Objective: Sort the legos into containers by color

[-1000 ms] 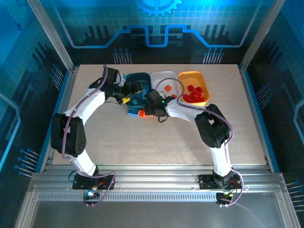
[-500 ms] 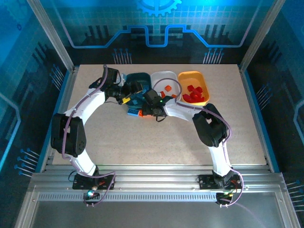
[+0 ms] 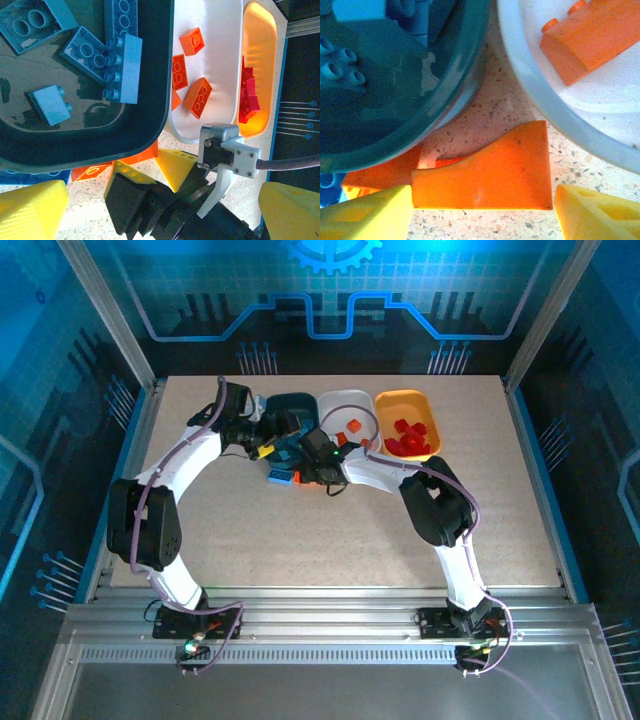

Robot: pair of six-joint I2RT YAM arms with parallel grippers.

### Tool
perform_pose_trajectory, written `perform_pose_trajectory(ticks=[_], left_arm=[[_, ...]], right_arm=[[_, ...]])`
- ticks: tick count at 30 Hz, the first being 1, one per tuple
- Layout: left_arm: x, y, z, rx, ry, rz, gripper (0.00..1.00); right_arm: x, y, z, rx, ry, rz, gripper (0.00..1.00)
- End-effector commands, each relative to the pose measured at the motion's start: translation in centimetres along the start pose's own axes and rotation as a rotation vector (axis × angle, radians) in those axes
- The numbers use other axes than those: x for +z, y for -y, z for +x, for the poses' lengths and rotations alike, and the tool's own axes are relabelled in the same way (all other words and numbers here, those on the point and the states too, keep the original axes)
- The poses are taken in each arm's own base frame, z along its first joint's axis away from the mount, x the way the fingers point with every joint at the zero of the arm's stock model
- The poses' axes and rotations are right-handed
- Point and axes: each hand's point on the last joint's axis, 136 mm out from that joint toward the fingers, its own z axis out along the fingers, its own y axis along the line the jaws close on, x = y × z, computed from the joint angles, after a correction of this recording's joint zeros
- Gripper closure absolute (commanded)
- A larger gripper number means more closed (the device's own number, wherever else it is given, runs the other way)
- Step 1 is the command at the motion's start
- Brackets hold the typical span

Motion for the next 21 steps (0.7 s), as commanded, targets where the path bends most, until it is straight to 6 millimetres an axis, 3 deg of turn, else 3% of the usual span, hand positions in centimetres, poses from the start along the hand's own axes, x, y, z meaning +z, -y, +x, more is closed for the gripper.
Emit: perform_pose_trajectory(ticks=[1, 11, 21], left_arm=[[-0.7, 1.0, 0.1, 0.003, 0.002, 0.034, 0.01], [-0.5, 1.0, 0.2, -0.007, -0.006, 0.045, 0.01], [-0.3, 1.0, 0.3, -0.010, -0.013, 0.050, 0.01]], right_arm=[[0.1, 0.5, 0.3, -0.008, 0.000, 0.042, 0.29], [-1.5, 0.8, 1.4, -0.032, 0.018, 0.002, 0.38], [-5.5, 1.0, 1.8, -0.088, 0.078, -0.005, 0.38]])
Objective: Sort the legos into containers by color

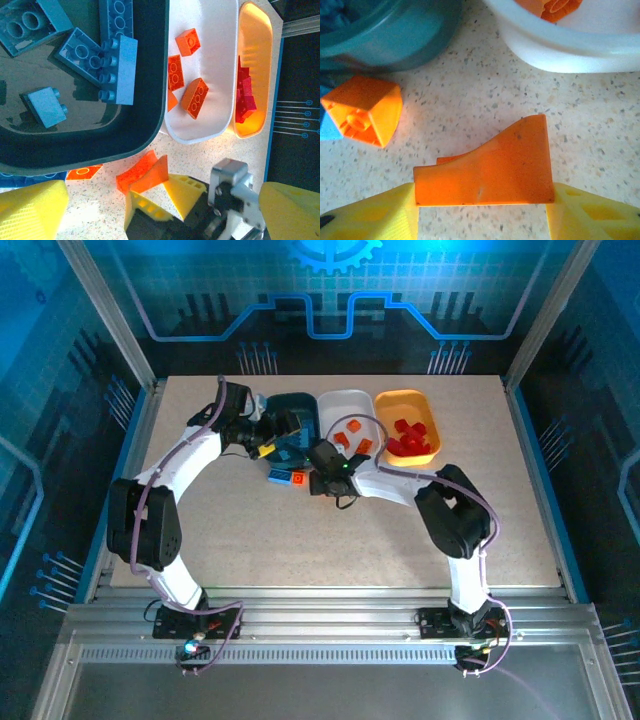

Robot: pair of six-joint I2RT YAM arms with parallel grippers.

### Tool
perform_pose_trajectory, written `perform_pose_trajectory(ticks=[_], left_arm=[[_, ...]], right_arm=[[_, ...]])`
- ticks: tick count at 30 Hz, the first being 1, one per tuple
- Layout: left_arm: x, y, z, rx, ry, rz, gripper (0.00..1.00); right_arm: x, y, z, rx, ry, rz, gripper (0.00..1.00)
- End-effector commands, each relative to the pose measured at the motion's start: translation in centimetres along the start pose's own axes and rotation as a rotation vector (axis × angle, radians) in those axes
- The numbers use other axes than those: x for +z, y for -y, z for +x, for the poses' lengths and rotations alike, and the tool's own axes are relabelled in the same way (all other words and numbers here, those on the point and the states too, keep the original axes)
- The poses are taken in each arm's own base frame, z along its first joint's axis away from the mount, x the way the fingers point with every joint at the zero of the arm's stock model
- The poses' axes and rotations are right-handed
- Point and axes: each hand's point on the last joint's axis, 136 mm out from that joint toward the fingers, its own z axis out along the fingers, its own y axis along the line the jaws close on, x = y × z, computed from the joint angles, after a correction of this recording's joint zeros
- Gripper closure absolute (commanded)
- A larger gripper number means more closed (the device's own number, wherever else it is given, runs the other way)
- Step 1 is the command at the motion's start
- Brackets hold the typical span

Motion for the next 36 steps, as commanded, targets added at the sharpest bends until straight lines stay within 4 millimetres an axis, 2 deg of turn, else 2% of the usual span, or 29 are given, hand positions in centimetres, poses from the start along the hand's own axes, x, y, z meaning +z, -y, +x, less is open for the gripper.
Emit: perform_pose_trajectory(ticks=[1, 6, 11, 13, 17, 21, 24, 27, 30, 33, 36], left_arm=[[-0.3, 0.8, 0.4, -0.013, -0.012, 0.038, 0.01], [-0.2, 0.7, 0.5, -0.015, -0.017, 0.038, 0.01], [-0.2, 0.8, 0.5, -0.017, -0.018, 0.038, 0.01], [0.0, 0.9, 0.7, -0.015, -0.024, 0.039, 0.01], [0.5, 1.0, 1.3, -0.003, -0.041, 0.032, 0.01], [0.7, 1.1, 1.5, 0.000, -0.050, 0.030, 0.01], [0.7, 1.0, 1.5, 0.000, -0.050, 0.029, 0.01], [0.9, 0.9, 1.5, -0.002, -0.052, 0.027, 0.01], [0.9, 0.9, 1.5, -0.001, -0.053, 0.026, 0.01], [0.6, 1.0, 1.3, 0.009, -0.046, 0.021, 0.01], [0.3, 0.9, 1.0, 0.014, -0.033, 0.009, 0.01]], right_arm=[[-2.9, -0.5, -1.2, -0.034, 0.071, -0.008, 0.38], [-4.9, -0.2, -2.8, -0.044, 0.122, -0.007, 0.38], [-5.6, 2.3, -6.8, -0.009, 0.176, 0.019, 0.38], [-5.2, 3.6, -8.6, 0.004, 0.177, 0.028, 0.38], [-2.6, 6.3, -11.3, 0.046, 0.139, 0.057, 0.38], [-0.7, 7.4, -12.9, 0.045, 0.099, 0.076, 0.32], [-1.2, 7.2, -14.3, 0.020, 0.121, 0.064, 0.26], [-3.0, 6.7, -15.6, 0.007, 0.168, 0.050, 0.22], [-5.3, 6.0, -16.1, -0.018, 0.221, 0.044, 0.19], [-7.3, 4.2, -15.1, -0.029, 0.247, 0.021, 0.18], [-7.5, 0.7, -11.3, -0.017, 0.225, -0.010, 0.17]])
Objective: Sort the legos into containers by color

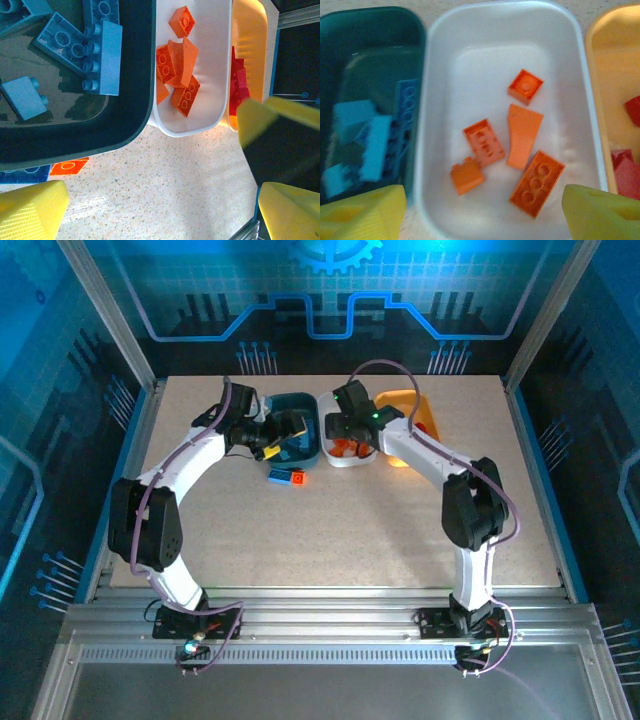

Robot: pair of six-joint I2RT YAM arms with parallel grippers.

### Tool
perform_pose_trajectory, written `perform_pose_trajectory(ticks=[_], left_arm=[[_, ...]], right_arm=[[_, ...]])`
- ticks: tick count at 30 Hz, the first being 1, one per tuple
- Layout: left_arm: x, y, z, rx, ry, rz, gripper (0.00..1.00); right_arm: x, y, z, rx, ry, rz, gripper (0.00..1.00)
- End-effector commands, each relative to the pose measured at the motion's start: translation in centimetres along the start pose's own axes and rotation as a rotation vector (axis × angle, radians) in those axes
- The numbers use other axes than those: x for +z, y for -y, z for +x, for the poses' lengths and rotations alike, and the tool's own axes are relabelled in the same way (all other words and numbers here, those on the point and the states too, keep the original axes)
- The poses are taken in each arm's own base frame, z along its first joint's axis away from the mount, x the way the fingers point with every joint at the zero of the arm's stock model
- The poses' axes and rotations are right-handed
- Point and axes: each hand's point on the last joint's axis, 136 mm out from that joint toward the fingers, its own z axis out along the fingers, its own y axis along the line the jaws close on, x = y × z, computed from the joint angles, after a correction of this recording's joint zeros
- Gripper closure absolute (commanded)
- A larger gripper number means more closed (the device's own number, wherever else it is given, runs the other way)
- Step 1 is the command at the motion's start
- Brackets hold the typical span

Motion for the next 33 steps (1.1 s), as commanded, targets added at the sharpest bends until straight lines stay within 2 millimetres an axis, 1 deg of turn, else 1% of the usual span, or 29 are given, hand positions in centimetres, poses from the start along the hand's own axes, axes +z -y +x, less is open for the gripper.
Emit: perform_pose_trajectory(ticks=[1, 3, 6, 10, 11, 13, 15, 22, 28, 33], left_arm=[[-0.4, -0.3, -0.1, 0.009, -0.005, -0.012, 0.01], [-0.8, -0.5, -0.5, 0.007, 0.014, -0.022, 0.01], [-1.5, -0.8, -1.1, 0.000, 0.035, -0.026, 0.01], [-2.3, -0.9, -1.6, -0.001, 0.058, -0.027, 0.01], [-2.5, -0.8, -1.6, 0.000, 0.063, -0.025, 0.01], [-2.8, -0.7, -1.8, 0.003, 0.073, -0.025, 0.01], [-3.2, -0.9, -2.1, -0.001, 0.087, -0.029, 0.01], [-4.7, -1.7, -3.5, -0.041, 0.141, -0.026, 0.01], [-4.4, -1.9, -3.5, -0.062, 0.129, -0.012, 0.01], [-4.0, -2.1, -3.4, -0.070, 0.120, -0.009, 0.01]], right_arm=[[-2.3, -4.9, 3.8, 0.000, -0.005, -0.048, 0.17], [-2.1, -7.8, 6.9, 0.006, -0.034, -0.081, 0.17], [-1.4, -11.0, 9.7, 0.028, -0.077, -0.133, 0.18], [0.0, -13.2, 11.7, 0.072, -0.117, -0.165, 0.19], [0.4, -13.4, 12.2, 0.079, -0.127, -0.165, 0.19], [1.5, -13.4, 13.1, 0.091, -0.147, -0.146, 0.20], [2.5, -13.1, 13.5, 0.101, -0.149, -0.127, 0.21], [5.3, -11.5, 13.3, 0.102, -0.156, -0.078, 0.27], [6.7, -10.7, 12.6, 0.103, -0.159, -0.064, 0.28], [7.7, -10.1, 13.4, 0.091, -0.188, -0.025, 0.30]])
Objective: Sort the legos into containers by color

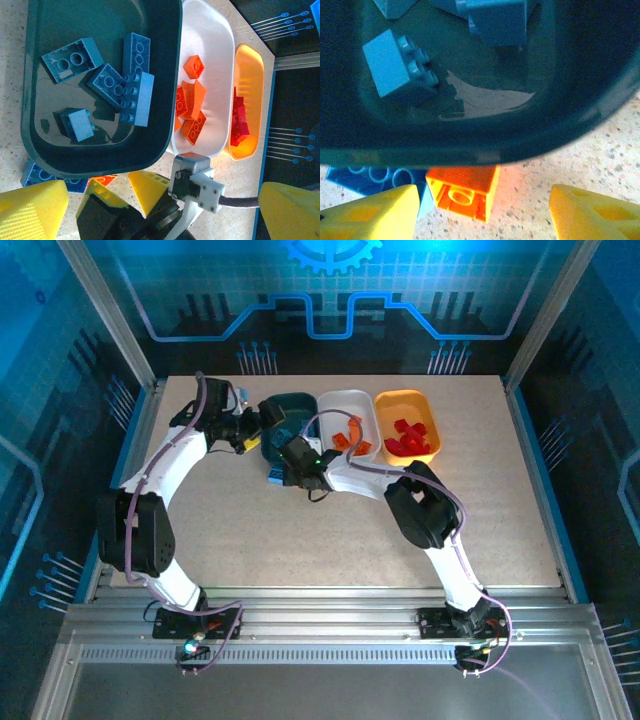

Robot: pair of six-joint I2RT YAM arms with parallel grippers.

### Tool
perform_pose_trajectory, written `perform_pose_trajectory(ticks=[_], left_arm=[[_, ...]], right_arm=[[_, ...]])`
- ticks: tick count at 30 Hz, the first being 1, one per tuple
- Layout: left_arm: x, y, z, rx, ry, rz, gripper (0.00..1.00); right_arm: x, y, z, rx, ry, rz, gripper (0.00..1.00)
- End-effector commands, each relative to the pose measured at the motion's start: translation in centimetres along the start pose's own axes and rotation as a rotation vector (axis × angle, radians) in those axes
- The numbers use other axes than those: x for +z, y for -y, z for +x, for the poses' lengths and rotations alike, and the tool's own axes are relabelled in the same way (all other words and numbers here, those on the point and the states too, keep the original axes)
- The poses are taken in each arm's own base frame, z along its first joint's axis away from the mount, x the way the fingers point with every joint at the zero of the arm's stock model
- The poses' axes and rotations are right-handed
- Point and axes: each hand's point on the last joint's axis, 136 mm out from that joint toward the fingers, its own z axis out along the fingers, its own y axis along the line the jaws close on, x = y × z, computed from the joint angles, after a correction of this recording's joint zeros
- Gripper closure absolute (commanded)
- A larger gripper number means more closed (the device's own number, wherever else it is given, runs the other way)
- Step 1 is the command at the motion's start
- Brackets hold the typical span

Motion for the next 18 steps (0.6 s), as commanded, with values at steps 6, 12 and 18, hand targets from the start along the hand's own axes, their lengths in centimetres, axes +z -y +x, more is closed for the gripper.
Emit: perform_pose_trajectory(ticks=[6, 12, 18], left_arm=[[0.1, 0.0, 0.2, -0.020, -0.011, 0.024, 0.01], [0.3, 0.0, 0.3, -0.026, -0.018, 0.030, 0.01], [0.3, 0.1, 0.4, -0.030, -0.023, 0.038, 0.01]], right_arm=[[0.5, 2.4, 1.0, 0.006, 0.001, 0.085, 0.32], [-0.5, 4.3, 1.1, 0.033, 0.022, 0.108, 0.33], [-1.9, 5.9, 1.6, 0.036, 0.028, 0.116, 0.34]])
